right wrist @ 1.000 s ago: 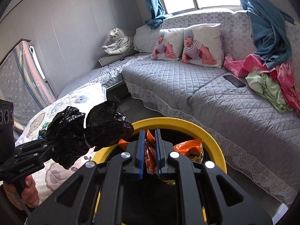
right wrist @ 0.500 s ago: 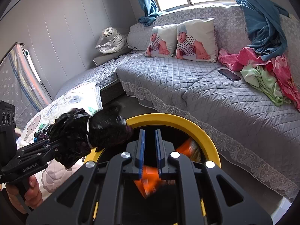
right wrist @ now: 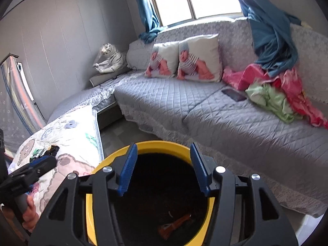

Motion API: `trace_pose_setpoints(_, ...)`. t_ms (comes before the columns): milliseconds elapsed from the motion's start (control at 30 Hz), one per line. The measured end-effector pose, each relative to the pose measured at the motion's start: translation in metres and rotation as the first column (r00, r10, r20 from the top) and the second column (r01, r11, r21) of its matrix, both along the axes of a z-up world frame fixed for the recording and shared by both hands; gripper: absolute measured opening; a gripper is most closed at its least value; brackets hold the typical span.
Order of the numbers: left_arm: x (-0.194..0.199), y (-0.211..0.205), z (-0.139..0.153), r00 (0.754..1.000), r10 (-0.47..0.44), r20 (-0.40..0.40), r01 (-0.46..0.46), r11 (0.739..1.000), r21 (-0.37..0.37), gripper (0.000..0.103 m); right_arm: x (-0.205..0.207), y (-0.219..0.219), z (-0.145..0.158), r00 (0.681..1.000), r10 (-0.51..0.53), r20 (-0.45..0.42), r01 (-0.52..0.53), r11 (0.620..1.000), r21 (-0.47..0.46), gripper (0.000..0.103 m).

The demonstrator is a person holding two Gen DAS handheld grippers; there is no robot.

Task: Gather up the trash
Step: 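Open both grippers to drop the bag and wrapper into the bin, then move both grippers back over the trash on the bed, then grasp a white tied tissue bundle with the left gripper while the right grasps another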

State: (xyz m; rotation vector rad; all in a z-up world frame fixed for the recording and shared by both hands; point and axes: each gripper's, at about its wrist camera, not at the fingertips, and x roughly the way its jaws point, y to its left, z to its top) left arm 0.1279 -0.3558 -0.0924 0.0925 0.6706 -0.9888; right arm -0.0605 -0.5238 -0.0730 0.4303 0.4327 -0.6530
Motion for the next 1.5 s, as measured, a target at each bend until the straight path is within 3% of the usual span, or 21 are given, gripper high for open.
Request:
trace_pose_setpoints(100,0.003,0.017,0.014,0.998,0.049,0.045,-0.048,0.998,-0.029,0.095,0.003,0.003,0.004,1.000,0.005,0.005,-0.005,1.000,-0.020,0.053)
trace_pose_setpoints(200,0.006,0.036,0.027,0.990,0.099,0.097,-0.096,0.995,-0.040,0.095,0.008,0.008,0.009,1.000,0.022,0.018,-0.021,0.999,-0.044,0.062)
trace_pose_setpoints(400,0.021,0.094,0.052,0.971,0.206,0.119,-0.195,0.976,-0.097,0.095,0.032,0.038,0.020,0.993,0.111,0.045,-0.105,0.988,-0.113,0.073)
trace_pose_setpoints(533,0.023,0.141,0.065,0.930,0.311,0.196,-0.296,0.950,-0.102,0.095,0.056,0.064,0.027,0.979,0.195,0.066,-0.183,0.972,-0.147,0.082)
trace_pose_setpoints(733,0.022,0.222,0.069,0.859,0.450,0.247,-0.442,0.893,-0.089,0.095,0.105,0.112,0.035,0.927,0.365,0.080,-0.346,0.920,-0.186,0.084)
trace_pose_setpoints(933,0.010,0.294,0.054,0.777,0.566,0.276,-0.576,0.816,-0.052,0.095,0.157,0.174,0.031,0.839,0.543,0.036,-0.525,0.826,-0.206,0.084)
trace_pose_setpoints(1100,-0.002,0.332,0.038,0.745,0.612,0.267,-0.630,0.776,-0.022,0.095,0.188,0.224,0.028,0.732,0.681,0.008,-0.667,0.719,-0.195,0.084)
trace_pose_setpoints(1267,-0.007,0.347,0.026,0.734,0.635,0.242,-0.653,0.758,-0.009,0.095,0.210,0.263,0.027,0.646,0.763,-0.018,-0.751,0.632,-0.192,0.084)
trace_pose_setpoints(1500,-0.001,0.355,0.001,0.730,0.661,0.173,-0.674,0.738,0.022,0.095,0.234,0.299,0.021,0.562,0.825,-0.063,-0.817,0.542,-0.195,0.082)
